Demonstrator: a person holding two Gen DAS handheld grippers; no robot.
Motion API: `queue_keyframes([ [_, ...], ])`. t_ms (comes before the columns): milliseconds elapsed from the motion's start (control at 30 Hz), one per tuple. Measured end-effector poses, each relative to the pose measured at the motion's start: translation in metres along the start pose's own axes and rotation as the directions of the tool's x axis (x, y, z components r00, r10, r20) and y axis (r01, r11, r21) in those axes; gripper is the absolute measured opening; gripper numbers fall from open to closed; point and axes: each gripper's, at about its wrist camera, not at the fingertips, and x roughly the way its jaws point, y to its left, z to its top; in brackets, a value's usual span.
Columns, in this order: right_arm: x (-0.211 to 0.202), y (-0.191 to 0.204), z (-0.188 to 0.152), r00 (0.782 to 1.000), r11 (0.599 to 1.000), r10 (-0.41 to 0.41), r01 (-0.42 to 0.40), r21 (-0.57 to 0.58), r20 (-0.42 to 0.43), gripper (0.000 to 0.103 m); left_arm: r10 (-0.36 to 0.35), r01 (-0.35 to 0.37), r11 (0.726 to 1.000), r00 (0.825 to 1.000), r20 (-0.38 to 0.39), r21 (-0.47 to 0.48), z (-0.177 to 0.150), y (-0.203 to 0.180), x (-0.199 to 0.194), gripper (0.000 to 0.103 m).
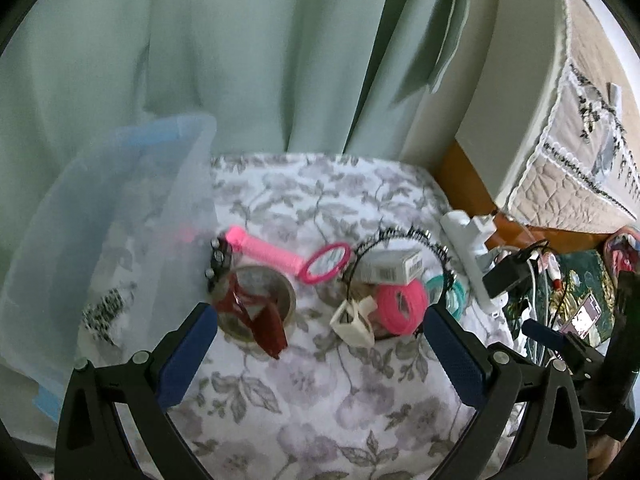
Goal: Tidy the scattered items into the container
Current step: 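Withdraw both tools from the container back toward the remaining items, then grasp the red claw clip on the tape roll with the left tool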
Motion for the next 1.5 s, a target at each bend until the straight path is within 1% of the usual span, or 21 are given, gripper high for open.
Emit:
queue_keyframes([
  [133,0.012,-0.002,-0.006,0.999,1.0,0.007,-0.007,0.01,-0.043,0.103,0.018,-0.018,1.0,0.999,-0.029,-0.004,-0.006,0.005,0.012,0.1],
  [200,0.017,-0.003,-0.008,0.998,0.999,0.02,-0.019,0.027,-0.059,0.103,0.05,-0.05,0.999,0.998,-0.025,0.019,-0.006,0.003,0.016,0.099],
  [267,0.023,-0.003,-0.011,0.996,0.999,0.032,-0.029,0.034,-0.08,0.103,0.067,-0.066,0.997,0.997,-0.023,0.038,-0.005,0.0,0.019,0.098],
  [333,0.026,-0.001,-0.013,0.995,0.999,0.034,-0.032,0.024,-0.094,0.103,0.072,-0.071,0.996,0.997,-0.02,0.056,-0.003,-0.004,0.021,0.09],
  [367,0.027,0.0,-0.014,0.995,0.999,0.037,-0.035,0.018,-0.097,0.103,0.06,-0.058,0.996,0.998,-0.022,0.061,-0.002,-0.006,0.021,0.084],
  [400,0.028,0.001,-0.015,0.994,0.999,0.04,-0.039,0.011,-0.099,0.103,0.058,-0.056,0.997,0.998,-0.03,0.059,-0.001,-0.006,0.024,0.084],
  [533,0.033,0.004,-0.016,0.992,0.998,0.059,-0.059,0.001,-0.109,0.103,0.091,-0.089,0.995,0.994,-0.067,0.043,-0.002,0.001,0.041,0.083],
  [567,0.034,0.003,-0.016,0.992,0.998,0.064,-0.065,0.0,-0.111,0.103,0.1,-0.097,0.995,0.992,-0.077,0.04,-0.002,0.003,0.045,0.079],
  [600,0.035,0.003,-0.017,0.991,0.998,0.068,-0.068,0.001,-0.114,0.103,0.108,-0.105,0.994,0.99,-0.086,0.036,-0.002,0.005,0.049,0.071],
  [700,0.038,0.0,-0.019,0.989,0.997,0.077,-0.076,0.017,-0.125,0.103,0.132,-0.13,0.991,0.985,-0.115,0.026,-0.003,0.01,0.061,0.058],
  [767,0.042,-0.003,-0.02,0.988,0.997,0.081,-0.078,0.028,-0.134,0.103,0.148,-0.146,0.989,0.98,-0.134,0.019,-0.003,0.013,0.069,0.056],
  [800,0.043,-0.004,-0.021,0.987,0.996,0.082,-0.078,0.034,-0.139,0.103,0.155,-0.155,0.988,0.977,-0.143,0.016,-0.003,0.015,0.074,0.048],
  [833,0.045,-0.005,-0.021,0.986,0.996,0.085,-0.08,0.039,-0.144,0.103,0.163,-0.163,0.987,0.975,-0.153,0.013,-0.003,0.017,0.078,0.046],
  [933,0.05,-0.007,-0.022,0.984,0.995,0.092,-0.085,0.048,-0.153,0.103,0.186,-0.188,0.982,0.966,-0.182,0.004,-0.003,0.022,0.09,0.042],
  [1000,0.052,-0.007,-0.022,0.983,0.995,0.096,-0.089,0.05,-0.158,0.103,0.199,-0.202,0.979,0.96,-0.196,0.003,-0.004,0.025,0.097,0.036],
  [1067,0.053,-0.007,-0.022,0.982,0.995,0.099,-0.091,0.051,-0.162,0.103,0.2,-0.203,0.979,0.961,-0.189,0.007,-0.005,0.025,0.099,0.033],
  [1100,0.054,-0.007,-0.022,0.982,0.994,0.099,-0.091,0.052,-0.163,0.103,0.201,-0.203,0.979,0.962,-0.186,0.01,-0.004,0.025,0.099,0.028],
  [1133,0.054,-0.007,-0.022,0.981,0.994,0.099,-0.091,0.053,-0.164,0.103,0.203,-0.204,0.979,0.961,-0.186,0.012,-0.004,0.025,0.099,0.025],
  [1200,0.054,-0.008,-0.022,0.981,0.994,0.101,-0.092,0.06,-0.166,0.103,0.209,-0.209,0.978,0.96,-0.186,0.018,-0.003,0.025,0.1,0.015],
  [1300,0.055,-0.008,-0.022,0.981,0.993,0.103,-0.093,0.068,-0.166,0.103,0.214,-0.212,0.977,0.96,-0.181,0.03,-0.004,0.024,0.099,0.012],
  [1500,0.051,-0.01,-0.017,0.985,0.993,0.098,-0.088,0.078,-0.143,0.103,0.195,-0.193,0.981,0.966,-0.169,0.031,-0.003,0.022,0.093,0.012],
])
